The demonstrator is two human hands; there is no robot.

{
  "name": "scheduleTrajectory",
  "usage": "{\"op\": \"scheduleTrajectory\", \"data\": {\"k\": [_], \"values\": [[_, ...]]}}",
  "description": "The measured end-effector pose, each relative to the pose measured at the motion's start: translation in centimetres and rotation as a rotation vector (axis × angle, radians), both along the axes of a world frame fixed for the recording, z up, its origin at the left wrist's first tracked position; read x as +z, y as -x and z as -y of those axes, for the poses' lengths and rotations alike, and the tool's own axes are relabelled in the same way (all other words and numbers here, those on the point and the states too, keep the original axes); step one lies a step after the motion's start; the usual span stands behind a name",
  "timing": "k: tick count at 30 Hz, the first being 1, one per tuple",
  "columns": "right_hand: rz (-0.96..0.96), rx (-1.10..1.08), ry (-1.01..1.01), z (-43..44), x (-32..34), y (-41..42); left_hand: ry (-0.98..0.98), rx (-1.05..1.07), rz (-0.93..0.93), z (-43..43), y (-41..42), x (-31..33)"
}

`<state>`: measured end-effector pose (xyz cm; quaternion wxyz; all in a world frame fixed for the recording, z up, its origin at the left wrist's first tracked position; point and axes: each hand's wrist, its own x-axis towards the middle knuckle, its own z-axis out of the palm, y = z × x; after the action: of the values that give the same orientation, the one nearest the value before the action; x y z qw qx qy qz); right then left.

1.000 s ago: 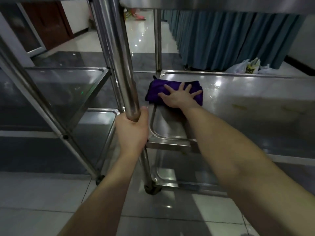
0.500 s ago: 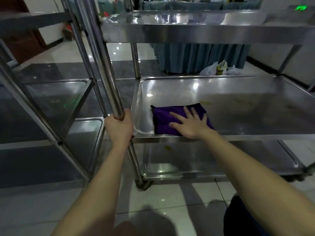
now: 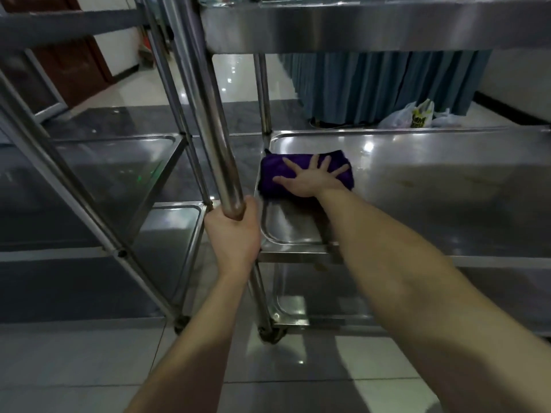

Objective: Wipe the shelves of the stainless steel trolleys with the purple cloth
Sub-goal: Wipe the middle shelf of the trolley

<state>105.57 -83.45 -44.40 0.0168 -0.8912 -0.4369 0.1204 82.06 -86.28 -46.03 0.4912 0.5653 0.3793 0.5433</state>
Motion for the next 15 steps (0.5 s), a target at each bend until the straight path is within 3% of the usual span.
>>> {"op": "scheduleTrajectory", "data": {"k": [4, 11, 15], "values": [[-0.02, 0.116, -0.027, -1.7, -0.6, 4.0, 0.014, 0.023, 0.002, -0.1, -0.1, 0.2], [-0.016, 0.226, -0.061, 8.5, -2.4, 8.8, 0.032, 0.066, -0.061, 0.3, 0.2, 1.0], [-0.044, 0.191, -0.08, 13.6, -2.3, 5.4, 0.067, 0.064, -0.128, 0.6, 0.8, 1.6]]}}
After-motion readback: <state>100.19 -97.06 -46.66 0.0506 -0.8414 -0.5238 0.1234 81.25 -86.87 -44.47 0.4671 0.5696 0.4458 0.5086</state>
